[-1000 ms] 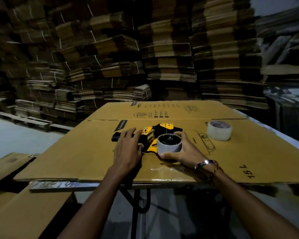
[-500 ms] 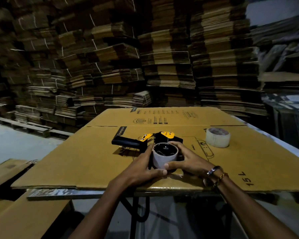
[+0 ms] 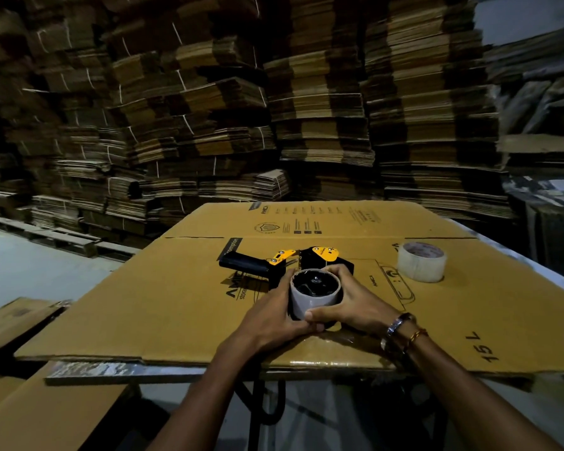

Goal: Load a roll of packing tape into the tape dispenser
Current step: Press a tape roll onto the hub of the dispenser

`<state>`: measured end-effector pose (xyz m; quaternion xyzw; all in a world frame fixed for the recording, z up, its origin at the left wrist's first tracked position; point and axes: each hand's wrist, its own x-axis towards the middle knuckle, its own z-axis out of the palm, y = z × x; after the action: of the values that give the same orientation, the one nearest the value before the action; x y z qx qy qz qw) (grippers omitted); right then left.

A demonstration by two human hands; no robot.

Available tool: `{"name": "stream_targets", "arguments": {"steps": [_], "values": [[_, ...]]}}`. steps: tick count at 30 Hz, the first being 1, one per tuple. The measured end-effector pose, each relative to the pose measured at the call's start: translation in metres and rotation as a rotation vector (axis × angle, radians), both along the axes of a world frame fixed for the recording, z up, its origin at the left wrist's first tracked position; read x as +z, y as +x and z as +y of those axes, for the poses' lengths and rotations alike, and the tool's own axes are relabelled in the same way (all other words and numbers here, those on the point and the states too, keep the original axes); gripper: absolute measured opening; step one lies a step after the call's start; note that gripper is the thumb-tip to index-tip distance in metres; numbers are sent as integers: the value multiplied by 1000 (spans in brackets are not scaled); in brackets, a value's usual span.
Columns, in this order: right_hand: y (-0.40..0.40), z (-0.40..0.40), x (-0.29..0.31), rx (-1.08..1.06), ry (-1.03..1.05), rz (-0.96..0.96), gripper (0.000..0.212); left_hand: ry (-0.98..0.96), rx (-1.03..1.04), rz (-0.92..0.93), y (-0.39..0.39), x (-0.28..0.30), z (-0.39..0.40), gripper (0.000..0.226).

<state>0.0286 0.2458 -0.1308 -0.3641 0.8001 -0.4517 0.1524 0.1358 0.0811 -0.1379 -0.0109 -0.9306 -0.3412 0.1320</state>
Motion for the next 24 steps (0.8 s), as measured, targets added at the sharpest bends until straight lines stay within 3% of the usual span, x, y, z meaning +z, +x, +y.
{"name": "stream_targets", "arguments": {"steps": [6, 16, 24], "values": [[-1, 1, -2, 26, -13, 20, 93, -26, 36, 31, -4, -8, -3, 103], [11, -8, -5, -113, -136, -12, 85, -34, 53, 4, -7, -11, -6, 100], [12, -2, -3, -72, -142, -10, 84, -35, 121, 25, -10, -13, -1, 93]]}}
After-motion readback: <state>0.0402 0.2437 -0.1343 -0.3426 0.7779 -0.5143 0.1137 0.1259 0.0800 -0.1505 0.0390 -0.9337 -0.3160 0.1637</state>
